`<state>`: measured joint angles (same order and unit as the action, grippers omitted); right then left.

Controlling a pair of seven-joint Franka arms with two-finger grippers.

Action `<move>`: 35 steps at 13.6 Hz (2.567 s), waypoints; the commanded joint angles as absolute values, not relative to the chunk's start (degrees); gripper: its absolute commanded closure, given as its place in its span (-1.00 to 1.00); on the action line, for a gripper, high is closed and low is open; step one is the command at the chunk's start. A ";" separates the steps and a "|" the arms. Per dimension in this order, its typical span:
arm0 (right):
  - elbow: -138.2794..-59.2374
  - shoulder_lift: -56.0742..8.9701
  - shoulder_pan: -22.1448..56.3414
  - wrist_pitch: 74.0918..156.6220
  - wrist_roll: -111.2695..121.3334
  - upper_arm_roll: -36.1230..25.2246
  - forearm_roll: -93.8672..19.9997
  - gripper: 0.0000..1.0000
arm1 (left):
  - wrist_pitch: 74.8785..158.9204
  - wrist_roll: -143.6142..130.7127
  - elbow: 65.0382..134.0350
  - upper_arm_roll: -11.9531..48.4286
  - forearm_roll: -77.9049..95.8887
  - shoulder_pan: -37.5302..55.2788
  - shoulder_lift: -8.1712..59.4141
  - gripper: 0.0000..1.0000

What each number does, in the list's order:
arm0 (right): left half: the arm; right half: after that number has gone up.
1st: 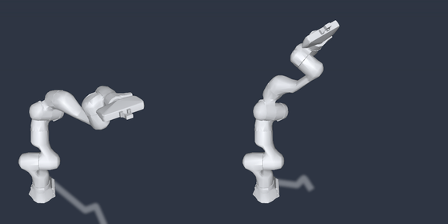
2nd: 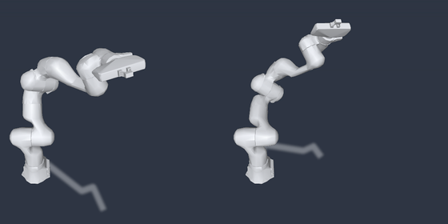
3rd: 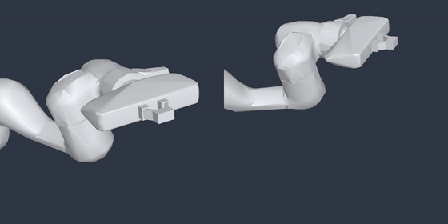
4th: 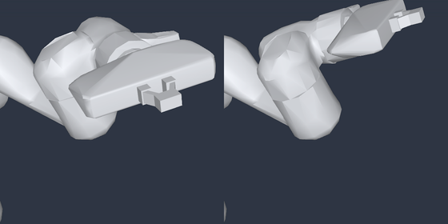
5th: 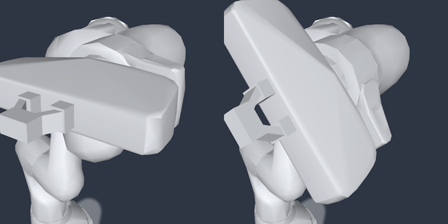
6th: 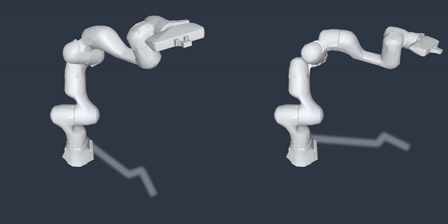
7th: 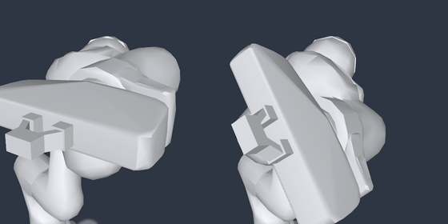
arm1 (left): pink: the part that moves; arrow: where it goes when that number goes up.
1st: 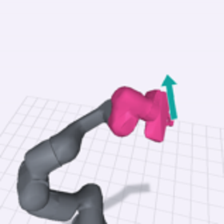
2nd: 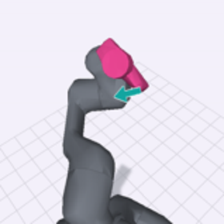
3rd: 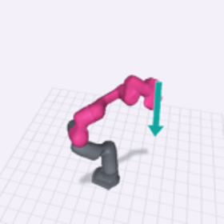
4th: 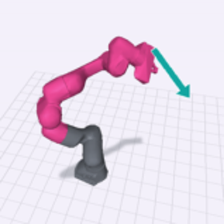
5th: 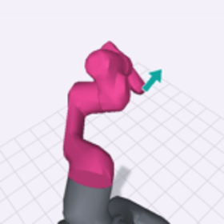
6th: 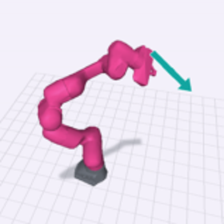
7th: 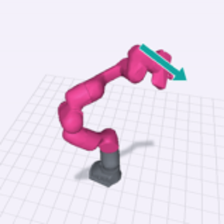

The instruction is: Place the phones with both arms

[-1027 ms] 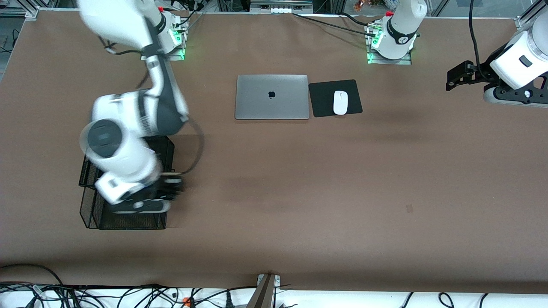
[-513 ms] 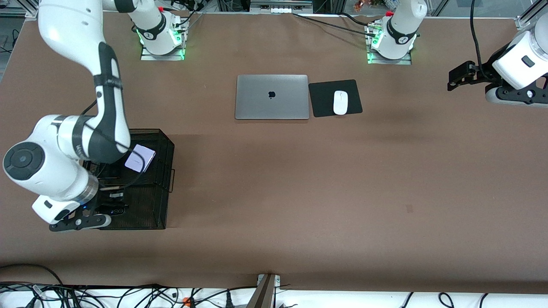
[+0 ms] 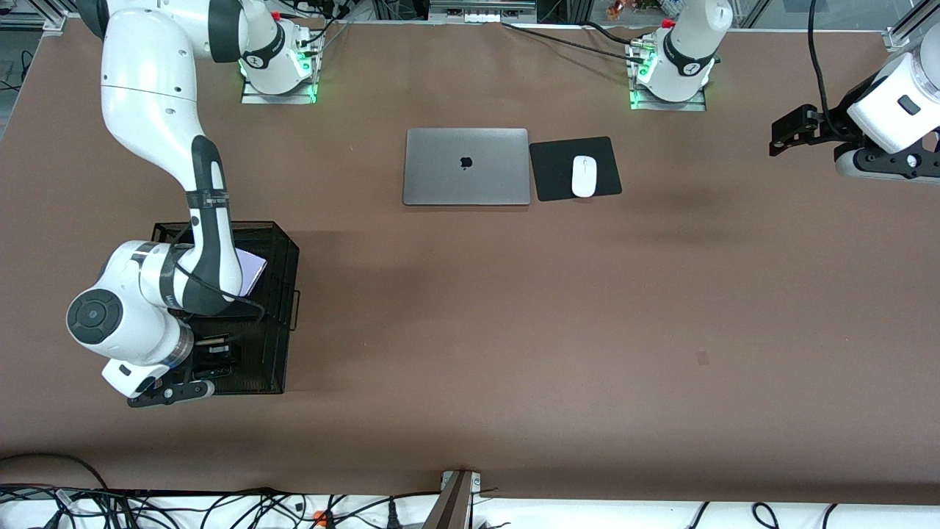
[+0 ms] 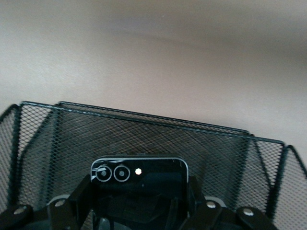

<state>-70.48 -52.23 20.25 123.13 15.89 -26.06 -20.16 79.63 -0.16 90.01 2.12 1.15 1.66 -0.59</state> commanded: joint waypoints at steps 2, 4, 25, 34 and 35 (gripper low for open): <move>-69.79 -51.33 19.60 120.85 17.14 -25.49 -23.64 0.91 | 78.57 0.44 90.09 2.11 1.76 1.32 -1.58 -1.00; -69.87 -51.33 19.51 121.03 16.88 -25.49 -23.82 -0.99 | 78.57 0.53 90.09 2.11 1.76 1.32 -1.58 -1.00; -85.76 -13.29 32.95 92.18 1.68 -30.85 -7.84 -0.99 | 78.22 1.14 90.09 2.11 1.67 0.44 -1.58 -1.00; -85.78 -8.62 11.13 93.87 -3.34 -5.42 1.13 -0.99 | 77.87 1.14 90.00 2.11 1.67 0.44 -1.67 -1.00; -85.78 -8.27 6.55 93.69 -3.17 -0.84 1.40 -0.99 | 77.87 1.14 90.00 2.11 1.67 0.44 -1.67 -1.00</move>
